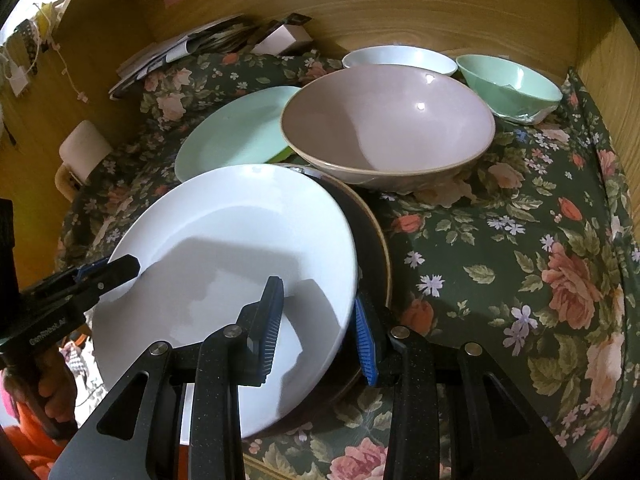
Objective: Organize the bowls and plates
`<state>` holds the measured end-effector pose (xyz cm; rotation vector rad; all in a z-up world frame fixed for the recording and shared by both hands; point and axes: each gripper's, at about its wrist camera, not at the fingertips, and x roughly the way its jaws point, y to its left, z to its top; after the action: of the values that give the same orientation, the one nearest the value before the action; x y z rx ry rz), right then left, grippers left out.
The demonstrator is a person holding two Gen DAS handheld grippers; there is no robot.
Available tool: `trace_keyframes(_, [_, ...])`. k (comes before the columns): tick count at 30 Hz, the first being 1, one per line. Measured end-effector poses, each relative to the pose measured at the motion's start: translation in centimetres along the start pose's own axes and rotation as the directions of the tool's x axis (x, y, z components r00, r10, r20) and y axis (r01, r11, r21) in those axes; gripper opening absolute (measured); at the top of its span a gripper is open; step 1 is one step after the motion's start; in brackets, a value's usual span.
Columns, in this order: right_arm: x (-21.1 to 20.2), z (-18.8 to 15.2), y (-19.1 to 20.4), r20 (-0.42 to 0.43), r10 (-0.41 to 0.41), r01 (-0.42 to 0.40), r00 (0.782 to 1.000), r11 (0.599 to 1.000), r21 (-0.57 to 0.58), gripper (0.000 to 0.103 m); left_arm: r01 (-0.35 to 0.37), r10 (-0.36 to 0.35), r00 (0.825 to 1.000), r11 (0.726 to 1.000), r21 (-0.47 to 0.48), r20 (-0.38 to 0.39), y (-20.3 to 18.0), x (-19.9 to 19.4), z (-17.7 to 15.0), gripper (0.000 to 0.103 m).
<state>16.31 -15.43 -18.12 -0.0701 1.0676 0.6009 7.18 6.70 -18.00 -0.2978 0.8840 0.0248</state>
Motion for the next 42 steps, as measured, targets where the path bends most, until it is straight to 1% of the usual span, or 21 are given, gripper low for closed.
trace_keyframes(2, [0.1,0.2,0.1,-0.003,-0.001,0.001,1.0,1.0,-0.006,0.033,0.002,-0.002,1.0,1.0,-0.001,-0.001,0.0,0.1,0.1,0.027])
trace_keyframes(7, [0.1,0.4,0.2,-0.004,-0.028,0.028,1.0,0.999,-0.031,0.033,0.006,-0.006,1.0,1.0,-0.006,-0.005,0.0,0.6,0.2,0.027])
trace_keyframes(12, [0.0,0.5,-0.1,-0.014,-0.015,0.014,1.0,1.0,-0.023,0.034,0.005,-0.005,1.0,1.0,-0.011,-0.004,0.1,0.9,0.4,0.027])
trace_keyframes(15, [-0.5,0.5,-0.3,-0.007,-0.032,0.032,0.999,0.999,-0.02,0.035,0.01,-0.01,1.0,1.0,-0.011,-0.003,0.2,1.0,0.5,0.027])
trace_keyframes(16, [-0.8,0.5,-0.3,0.002,-0.049,0.049,0.999,0.998,-0.025,0.036,0.013,-0.013,1.0,1.0,-0.009,-0.002,0.1,1.1,0.6,0.027])
trace_keyframes(18, [-1.2,0.5,-0.4,0.015,-0.067,0.067,0.998,0.997,-0.029,0.044,0.015,-0.015,1.0,1.0,-0.005,-0.008,0.1,1.3,0.7,0.027])
trace_keyframes(20, [-1.4,0.5,-0.6,0.016,-0.074,0.074,0.997,0.997,-0.027,0.044,0.008,-0.008,1.0,1.0,-0.001,-0.007,0.0,1.5,0.6,0.027])
trace_keyframes(24, [-1.8,0.7,-0.6,0.024,-0.069,0.069,0.997,0.997,-0.02,0.044,0.009,-0.009,1.0,1.0,0.014,-0.007,0.1,1.6,0.8,0.027])
trace_keyframes(26, [-2.1,1.1,-0.4,0.036,-0.058,0.058,0.998,0.998,-0.022,0.044,-0.013,0.013,1.0,1.0,0.021,0.01,0.1,1.3,1.0,0.027])
trace_keyframes(29, [-2.8,2.0,0.3,0.066,-0.04,0.042,0.997,0.998,-0.035,0.044,-0.029,0.028,0.999,0.999,0.022,0.028,0.5,0.6,1.7,0.029])
trace_keyframes(30, [-3.0,2.3,0.5,0.075,-0.035,0.038,0.997,0.998,-0.041,0.044,-0.036,0.036,0.999,0.999,0.02,0.033,0.6,0.4,1.9,0.03])
trace_keyframes(32, [-3.4,3.0,1.1,0.094,-0.024,0.03,0.995,0.998,-0.057,0.045,-0.056,0.054,0.997,0.998,0.021,0.055,1.0,-0.2,2.6,0.039])
trace_keyframes(34, [-3.7,3.9,1.7,0.113,-0.016,0.024,0.993,0.997,-0.074,0.045,-0.077,0.074,0.994,0.997,0.025,0.081,1.3,-0.9,3.4,0.043])
trace_keyframes(36, [-3.9,4.6,2.2,0.125,-0.005,0.016,0.992,0.996,-0.086,0.046,-0.096,0.092,0.99,0.995,0.026,0.103,1.7,-1.5,4.2,0.051])
trace_keyframes(38, [-4.0,5.6,2.7,0.136,0.008,0.005,0.991,0.995,-0.097,0.046,-0.116,0.112,0.986,0.993,0.026,0.127,2.2,-2.1,5.1,0.066])
trace_keyframes(42, [-3.9,7.7,3.7,0.153,0.027,-0.009,0.988,0.993,-0.119,0.046,-0.149,0.143,0.976,0.988,0.03,0.162,3.1,-2.9,6.9,0.074])
